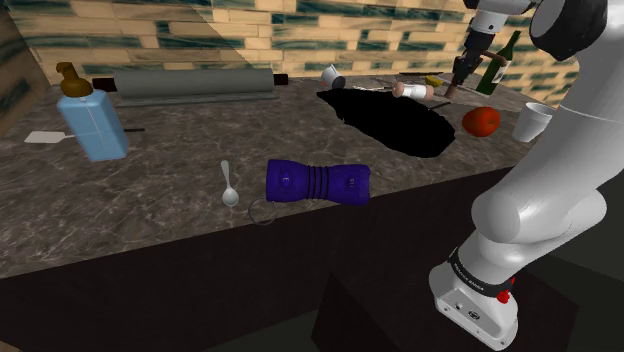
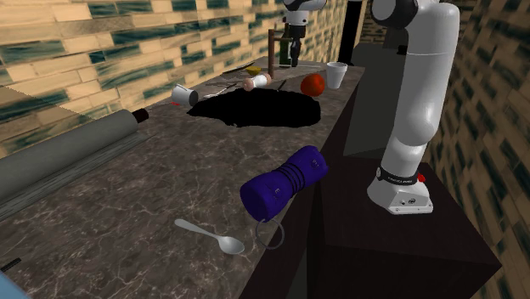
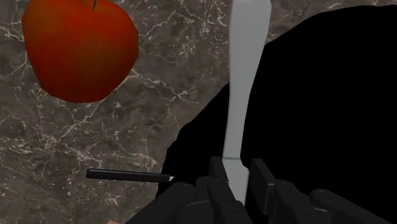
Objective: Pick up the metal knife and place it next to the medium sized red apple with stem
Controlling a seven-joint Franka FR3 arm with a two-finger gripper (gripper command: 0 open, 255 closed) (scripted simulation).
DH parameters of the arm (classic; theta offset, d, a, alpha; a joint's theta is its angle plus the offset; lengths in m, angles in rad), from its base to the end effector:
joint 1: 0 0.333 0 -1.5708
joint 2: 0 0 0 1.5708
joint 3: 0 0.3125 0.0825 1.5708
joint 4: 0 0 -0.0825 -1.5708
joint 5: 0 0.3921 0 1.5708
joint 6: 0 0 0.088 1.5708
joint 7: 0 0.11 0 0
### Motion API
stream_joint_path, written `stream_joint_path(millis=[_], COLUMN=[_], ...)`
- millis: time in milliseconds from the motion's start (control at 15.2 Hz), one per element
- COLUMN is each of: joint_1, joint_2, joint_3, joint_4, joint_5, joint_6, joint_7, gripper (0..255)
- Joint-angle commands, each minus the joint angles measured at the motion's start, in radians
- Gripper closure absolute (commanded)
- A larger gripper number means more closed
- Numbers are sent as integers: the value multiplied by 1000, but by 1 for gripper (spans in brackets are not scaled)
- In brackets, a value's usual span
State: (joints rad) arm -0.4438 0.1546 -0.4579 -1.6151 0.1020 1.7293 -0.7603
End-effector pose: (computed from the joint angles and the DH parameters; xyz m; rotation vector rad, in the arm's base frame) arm 0.3991 -0.4630 0.5280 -3.0926 0.2399 -0.0118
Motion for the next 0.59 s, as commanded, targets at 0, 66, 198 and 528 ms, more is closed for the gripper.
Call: stream_joint_path(millis=[0,66,198,528], joint_1=[-32,-32,-31,-28], joint_2=[43,42,42,45], joint_3=[-17,-16,-15,-13], joint_4=[48,34,6,-56], joint_5=[20,20,20,24], joint_6=[-13,1,28,94], joint_7=[-50,-51,-52,-56], gripper=[255,255,255,255])
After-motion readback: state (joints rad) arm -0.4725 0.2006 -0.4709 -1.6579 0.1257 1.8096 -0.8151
